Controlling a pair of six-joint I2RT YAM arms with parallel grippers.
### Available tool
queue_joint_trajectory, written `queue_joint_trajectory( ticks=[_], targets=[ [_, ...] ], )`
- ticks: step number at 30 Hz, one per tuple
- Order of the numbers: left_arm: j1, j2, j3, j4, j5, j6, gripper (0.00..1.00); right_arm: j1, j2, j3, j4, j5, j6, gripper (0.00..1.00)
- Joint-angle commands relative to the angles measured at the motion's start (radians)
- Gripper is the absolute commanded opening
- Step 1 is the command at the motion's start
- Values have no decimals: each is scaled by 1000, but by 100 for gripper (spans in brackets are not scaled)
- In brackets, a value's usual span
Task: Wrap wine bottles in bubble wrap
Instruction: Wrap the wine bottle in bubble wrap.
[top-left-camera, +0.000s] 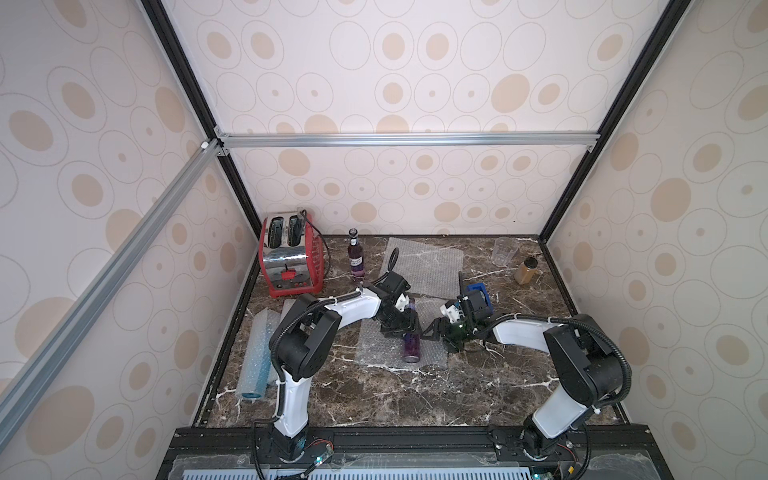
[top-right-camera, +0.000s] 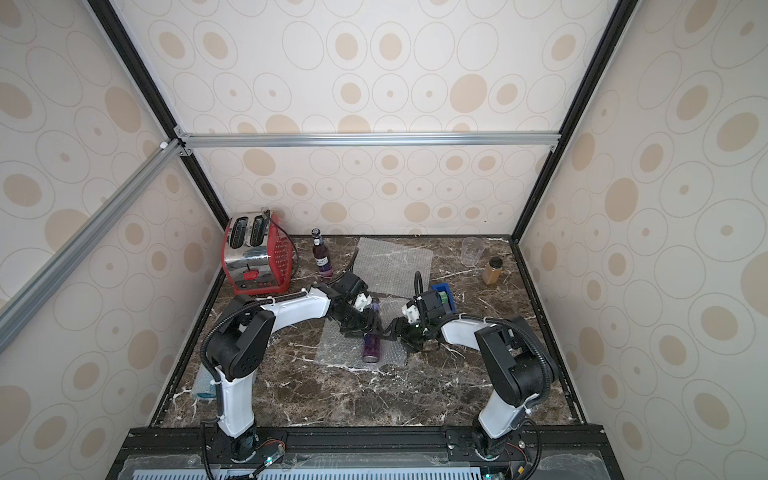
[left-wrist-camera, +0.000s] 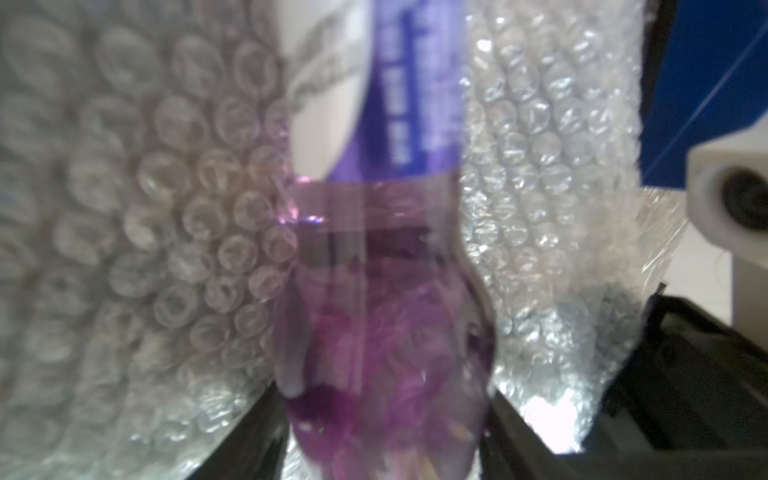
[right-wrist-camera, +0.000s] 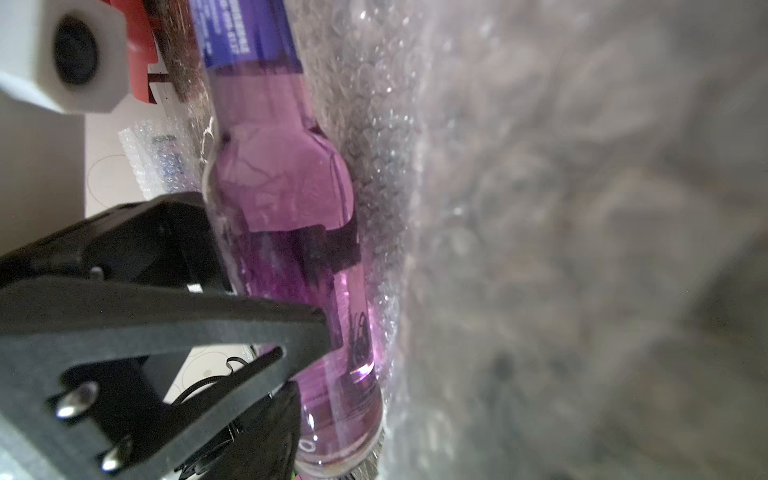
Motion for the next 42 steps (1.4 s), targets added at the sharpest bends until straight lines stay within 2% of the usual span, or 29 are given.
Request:
queue_joint_trajectory(
  ticks=[1, 4, 12, 22, 25, 29, 31, 33, 36, 42],
  targets=[
    [14, -43, 26, -60, -21, 40, 77, 17, -13, 22, 4, 20, 13, 64],
    [32, -71, 16, -39, -3, 26, 78, 32, -27, 34, -12, 30, -5, 64],
    [64, -125, 26, -32, -10, 80, 77, 94, -40, 141, -136, 74, -72, 64],
    [76, -147, 65, -29, 61, 128, 84, 163, 22, 249, -214, 103, -98, 64],
    [78, -144, 33, -2, 65, 116, 80, 181, 32, 264, -208, 101, -108, 64],
    [77, -140, 14, -10, 57, 116, 68, 185, 46, 279, -224, 107, -109, 64],
    [78, -141, 9, -7, 48, 122, 68, 189, 43, 279, -219, 103, -117, 64],
    [78, -140, -1, 11, 54, 112, 70, 191, 44, 280, -220, 112, -123, 64],
    [78, -159, 16, -10, 79, 132, 83, 193, 52, 286, -226, 103, -112, 64],
    [77, -200, -21, 30, 143, 133, 84, 202, 58, 320, -244, 104, -127, 64]
  ],
)
